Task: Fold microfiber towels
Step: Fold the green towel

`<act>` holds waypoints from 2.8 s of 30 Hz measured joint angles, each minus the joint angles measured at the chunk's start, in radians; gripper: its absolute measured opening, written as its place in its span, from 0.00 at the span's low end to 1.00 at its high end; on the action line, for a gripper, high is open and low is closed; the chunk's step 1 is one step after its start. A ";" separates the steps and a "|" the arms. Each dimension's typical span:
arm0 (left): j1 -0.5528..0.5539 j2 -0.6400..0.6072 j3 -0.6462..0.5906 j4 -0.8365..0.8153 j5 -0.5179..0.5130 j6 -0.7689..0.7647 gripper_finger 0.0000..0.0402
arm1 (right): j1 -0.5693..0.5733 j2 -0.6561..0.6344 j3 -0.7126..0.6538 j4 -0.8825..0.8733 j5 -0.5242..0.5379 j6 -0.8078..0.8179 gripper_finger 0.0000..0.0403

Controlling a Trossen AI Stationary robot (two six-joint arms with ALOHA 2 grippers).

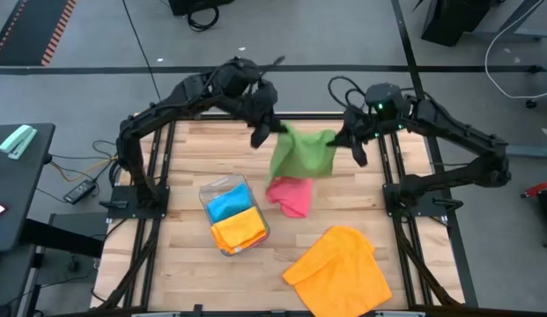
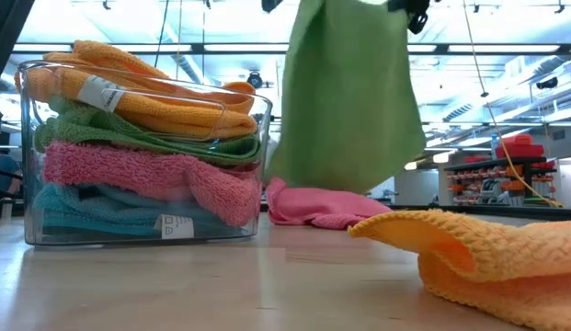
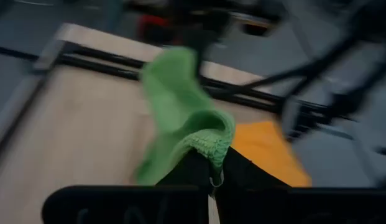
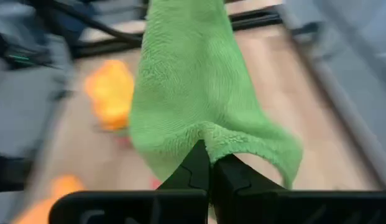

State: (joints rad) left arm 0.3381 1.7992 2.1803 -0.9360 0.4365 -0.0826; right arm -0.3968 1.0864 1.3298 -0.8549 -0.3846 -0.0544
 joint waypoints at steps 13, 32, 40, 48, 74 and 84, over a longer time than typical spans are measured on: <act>0.169 0.055 -0.002 0.224 -0.328 0.301 0.04 | -0.361 0.091 0.015 0.101 0.302 -0.485 0.01; -0.054 0.056 -0.286 0.120 -0.276 0.273 0.06 | -0.228 0.138 -0.168 -0.170 0.093 -0.358 0.01; -0.166 0.056 -0.449 0.199 -0.277 0.205 0.04 | -0.085 0.137 -0.326 -0.170 0.123 -0.253 0.01; -0.246 0.056 -0.493 0.266 -0.227 0.127 0.21 | 0.009 0.136 -0.373 -0.168 0.125 -0.199 0.01; -0.264 0.108 -0.493 0.245 -0.237 -0.017 0.26 | -0.001 0.133 -0.388 -0.170 0.166 -0.061 0.39; -0.291 0.104 -0.493 0.140 -0.241 -0.169 0.22 | -0.177 0.136 -0.631 0.385 0.325 -0.198 0.48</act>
State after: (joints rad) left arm 0.0467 1.9034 1.6875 -0.7963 0.1955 -0.2512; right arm -0.5738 1.2224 0.6985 -0.4701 -0.0595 -0.2528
